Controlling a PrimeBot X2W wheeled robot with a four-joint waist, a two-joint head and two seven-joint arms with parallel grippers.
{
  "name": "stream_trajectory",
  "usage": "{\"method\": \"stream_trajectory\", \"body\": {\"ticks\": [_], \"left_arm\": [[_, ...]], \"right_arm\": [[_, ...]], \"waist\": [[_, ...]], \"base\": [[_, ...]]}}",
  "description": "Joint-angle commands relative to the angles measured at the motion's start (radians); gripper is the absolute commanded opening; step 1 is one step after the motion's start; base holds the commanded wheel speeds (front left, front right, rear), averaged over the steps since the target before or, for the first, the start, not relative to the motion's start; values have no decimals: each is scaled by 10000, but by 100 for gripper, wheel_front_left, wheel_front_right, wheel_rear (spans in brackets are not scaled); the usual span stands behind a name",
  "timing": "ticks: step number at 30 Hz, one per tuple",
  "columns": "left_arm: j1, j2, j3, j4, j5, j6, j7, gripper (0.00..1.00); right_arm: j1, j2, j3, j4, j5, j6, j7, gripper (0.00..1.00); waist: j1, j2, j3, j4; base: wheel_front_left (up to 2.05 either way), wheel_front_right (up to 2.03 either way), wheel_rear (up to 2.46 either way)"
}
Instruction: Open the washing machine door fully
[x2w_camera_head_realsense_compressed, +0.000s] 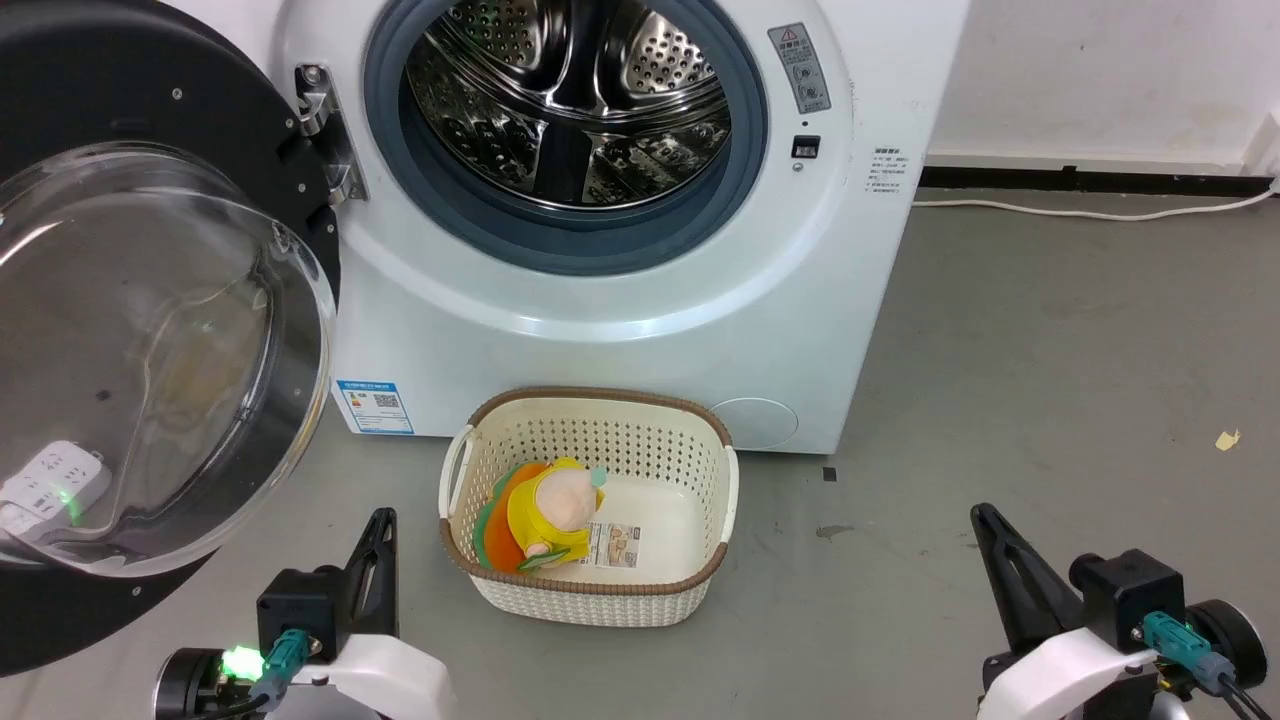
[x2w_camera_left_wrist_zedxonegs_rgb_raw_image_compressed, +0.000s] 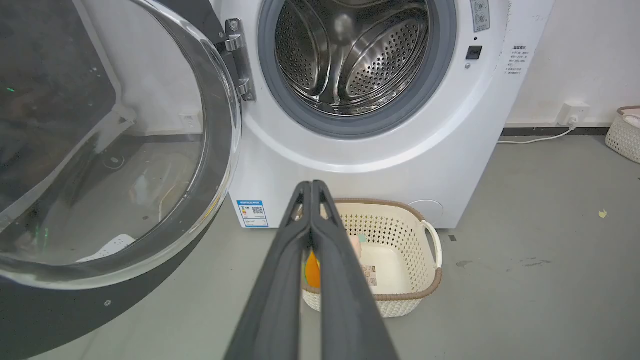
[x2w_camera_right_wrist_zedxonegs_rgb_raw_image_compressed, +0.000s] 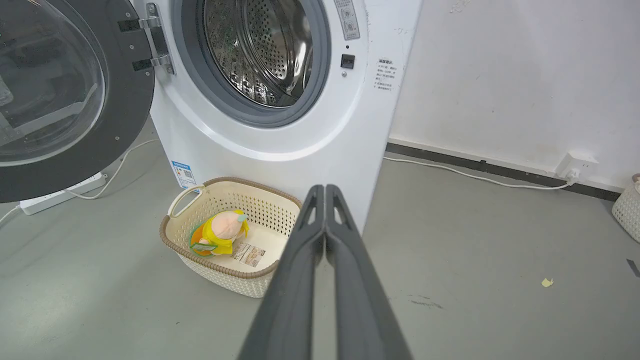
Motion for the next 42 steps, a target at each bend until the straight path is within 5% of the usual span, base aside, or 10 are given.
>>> {"method": "stream_trajectory", "body": {"ticks": [1,42], "left_arm": [[-151,5,-5,-41,89,-43,3,0],[-151,5,-5,-41,89,-43,3,0]], "right_arm": [[-121,51,-11,-39,-76,8,5,0],[-121,51,-11,-39,-76,8,5,0]], "waist": [[0,0,0,0],[0,0,0,0]], "base": [[0,0,0],[0,0,0]]}}
